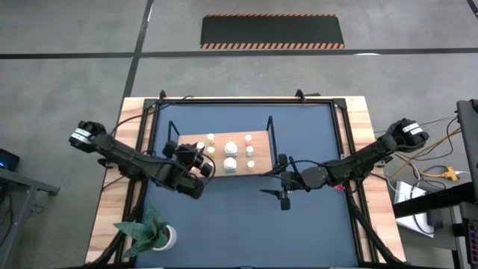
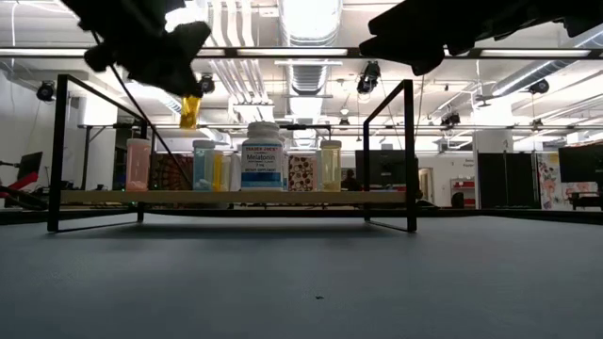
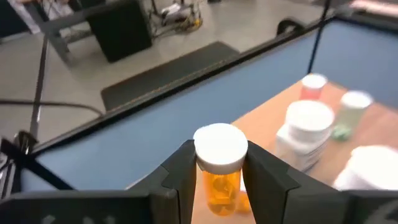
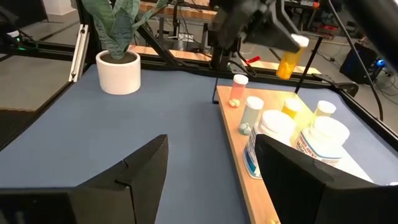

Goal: Pick and place medicine bottles onto shelf by color
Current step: Put the orange pill bottle on the shelf

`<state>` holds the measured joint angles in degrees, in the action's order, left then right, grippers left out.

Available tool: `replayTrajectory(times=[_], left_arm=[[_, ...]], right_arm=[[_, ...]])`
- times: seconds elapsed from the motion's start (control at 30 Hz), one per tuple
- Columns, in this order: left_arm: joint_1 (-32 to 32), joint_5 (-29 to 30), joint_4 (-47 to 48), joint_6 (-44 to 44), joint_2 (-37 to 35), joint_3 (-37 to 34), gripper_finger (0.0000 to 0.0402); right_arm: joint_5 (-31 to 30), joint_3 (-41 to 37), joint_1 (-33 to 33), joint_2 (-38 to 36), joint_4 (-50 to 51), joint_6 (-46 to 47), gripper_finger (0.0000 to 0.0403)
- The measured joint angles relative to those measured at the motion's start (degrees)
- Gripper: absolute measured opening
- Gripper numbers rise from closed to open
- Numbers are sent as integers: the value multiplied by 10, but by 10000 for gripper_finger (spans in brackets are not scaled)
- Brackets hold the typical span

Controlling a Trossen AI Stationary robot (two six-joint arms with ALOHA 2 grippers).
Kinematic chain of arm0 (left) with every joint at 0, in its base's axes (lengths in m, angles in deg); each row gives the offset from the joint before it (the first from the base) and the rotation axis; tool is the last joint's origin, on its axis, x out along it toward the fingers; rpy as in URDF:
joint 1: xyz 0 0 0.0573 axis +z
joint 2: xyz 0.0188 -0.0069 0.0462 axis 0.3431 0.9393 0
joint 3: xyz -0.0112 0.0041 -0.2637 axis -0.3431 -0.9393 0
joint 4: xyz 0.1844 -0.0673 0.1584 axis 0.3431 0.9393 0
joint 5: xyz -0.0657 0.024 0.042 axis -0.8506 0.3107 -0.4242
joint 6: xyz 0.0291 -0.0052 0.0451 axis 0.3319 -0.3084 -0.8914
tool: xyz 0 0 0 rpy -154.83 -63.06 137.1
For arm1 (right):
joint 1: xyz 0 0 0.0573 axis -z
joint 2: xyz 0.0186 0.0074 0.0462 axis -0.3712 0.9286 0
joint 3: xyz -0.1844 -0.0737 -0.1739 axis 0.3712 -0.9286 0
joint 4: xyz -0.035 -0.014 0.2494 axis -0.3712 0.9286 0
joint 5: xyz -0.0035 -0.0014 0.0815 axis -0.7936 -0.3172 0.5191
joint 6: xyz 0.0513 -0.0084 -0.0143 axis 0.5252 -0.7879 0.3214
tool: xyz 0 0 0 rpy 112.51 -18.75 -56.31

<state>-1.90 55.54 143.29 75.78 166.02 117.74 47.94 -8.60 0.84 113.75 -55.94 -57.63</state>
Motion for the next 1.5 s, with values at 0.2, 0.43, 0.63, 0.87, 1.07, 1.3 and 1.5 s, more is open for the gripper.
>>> replayTrajectory(times=[0.2, 0.43, 0.63, 0.87, 1.07, 1.3, 1.5], left_arm=[[32, -9, -4, 21, 0, -45, 95], [69, -8, -22, 20, 0, -68, 95], [72, -22, -22, 18, 2, -69, 95], [72, -38, -28, 11, 10, -71, 95], [72, -50, -29, -4, 9, -60, 95], [71, -58, -34, -86, 1, -16, 95], [65, -60, -33, -153, -19, 3, 95]], right_arm=[[0, 0, 0, 0, 0, 6, 233], [0, 0, 0, 0, 0, 8, 233], [0, 0, 0, 0, 0, 8, 233], [0, 0, 0, 0, 0, 4, 233], [0, -1, 0, 0, 0, 8, 233], [-2, 6, 0, 0, 0, 7, 233], [-12, 43, 5, 0, 15, -7, 233]])
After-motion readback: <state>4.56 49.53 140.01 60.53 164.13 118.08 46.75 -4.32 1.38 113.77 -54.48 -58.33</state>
